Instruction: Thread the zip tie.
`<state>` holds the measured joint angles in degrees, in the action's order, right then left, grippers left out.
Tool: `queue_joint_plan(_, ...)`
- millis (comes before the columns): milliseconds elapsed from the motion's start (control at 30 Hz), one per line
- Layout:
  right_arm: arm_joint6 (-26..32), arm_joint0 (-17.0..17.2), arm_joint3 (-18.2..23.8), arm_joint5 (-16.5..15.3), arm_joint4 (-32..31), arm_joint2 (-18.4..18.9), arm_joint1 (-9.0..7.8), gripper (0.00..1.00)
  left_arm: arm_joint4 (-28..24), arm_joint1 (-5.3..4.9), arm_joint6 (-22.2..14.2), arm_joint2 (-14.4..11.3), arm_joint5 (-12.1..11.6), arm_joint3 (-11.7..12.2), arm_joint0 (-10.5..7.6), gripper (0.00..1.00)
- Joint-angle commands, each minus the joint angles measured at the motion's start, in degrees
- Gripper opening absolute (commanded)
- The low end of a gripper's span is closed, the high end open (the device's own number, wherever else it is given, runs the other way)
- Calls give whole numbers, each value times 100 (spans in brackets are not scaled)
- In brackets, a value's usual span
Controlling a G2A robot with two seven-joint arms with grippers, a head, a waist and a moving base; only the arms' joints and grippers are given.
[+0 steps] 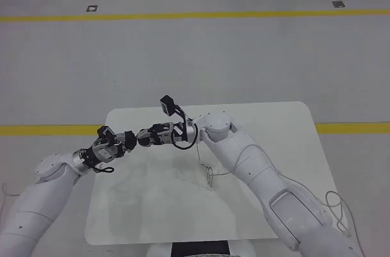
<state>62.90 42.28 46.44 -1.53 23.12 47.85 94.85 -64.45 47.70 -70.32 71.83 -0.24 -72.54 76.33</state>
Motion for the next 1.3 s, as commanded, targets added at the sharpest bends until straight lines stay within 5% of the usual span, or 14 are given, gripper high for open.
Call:
queue_joint_plan(0,23,-19,-41,8,29,-17,11,0,20,3,-33,15,21,-7,3,13)
queue_joint_plan(700,41,-20,-81,36,75,-68,30,0,110,50,-72,159,21,-92,183,0)
queue_joint_plan(733,26,-12,-80,49,79,-64,29,25,121,51,-71,169,13,-94,193,0)
queue_joint_plan(767,19,-5,-76,65,77,-63,27,100,138,51,-71,182,-2,-93,204,0)
queue_joint_plan(1267,-644,269,364,1,-606,495,-315,100,340,-33,-255,784,-240,-1,459,0)
